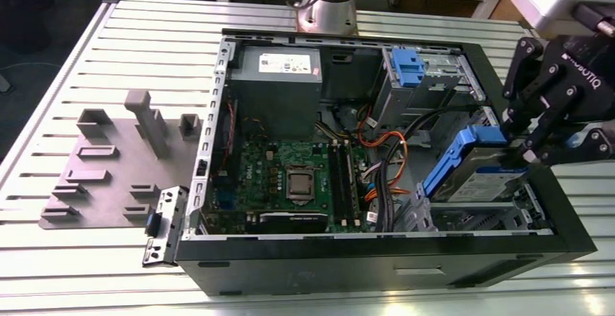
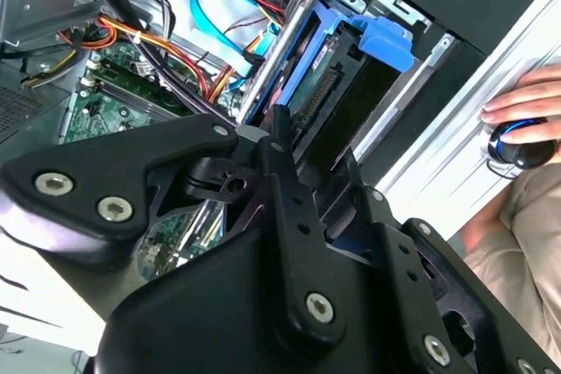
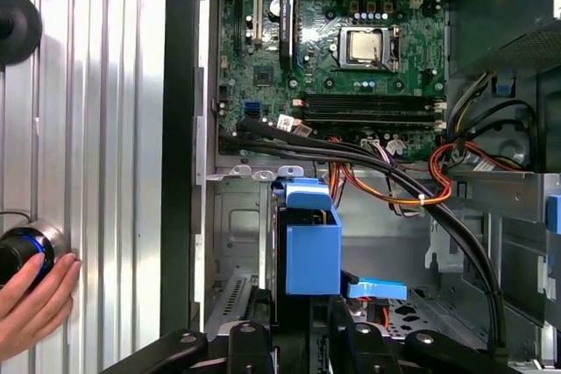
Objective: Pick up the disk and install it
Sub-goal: 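Insert the disk into the insertion slot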
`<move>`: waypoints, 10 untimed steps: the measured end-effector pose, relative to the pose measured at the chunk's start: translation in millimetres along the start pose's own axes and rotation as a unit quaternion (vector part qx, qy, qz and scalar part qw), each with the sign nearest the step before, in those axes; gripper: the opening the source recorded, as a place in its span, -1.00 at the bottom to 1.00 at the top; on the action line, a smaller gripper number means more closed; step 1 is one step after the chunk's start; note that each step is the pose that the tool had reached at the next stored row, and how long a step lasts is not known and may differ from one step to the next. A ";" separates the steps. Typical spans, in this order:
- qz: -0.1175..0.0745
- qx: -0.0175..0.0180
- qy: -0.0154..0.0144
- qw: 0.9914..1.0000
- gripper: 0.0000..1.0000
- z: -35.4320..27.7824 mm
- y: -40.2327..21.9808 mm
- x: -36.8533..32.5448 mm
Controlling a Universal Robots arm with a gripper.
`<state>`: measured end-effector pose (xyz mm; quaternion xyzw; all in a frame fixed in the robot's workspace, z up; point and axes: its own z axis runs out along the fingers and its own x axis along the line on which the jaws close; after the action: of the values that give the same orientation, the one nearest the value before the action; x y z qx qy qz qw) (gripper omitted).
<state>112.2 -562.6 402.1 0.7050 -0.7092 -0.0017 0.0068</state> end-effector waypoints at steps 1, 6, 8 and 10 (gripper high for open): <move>0.000 0.000 0.000 1.000 -0.31 1.8 0.0 0.0; 0.000 0.000 0.000 1.000 -0.31 10.9 -0.1 -0.1; 0.000 0.000 0.000 1.000 -0.31 14.5 -0.2 -0.1; 0.000 0.000 0.000 1.000 -0.31 18.3 -0.2 -0.1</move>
<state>112.2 -562.7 383.8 0.7050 -0.7092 -0.0017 0.0068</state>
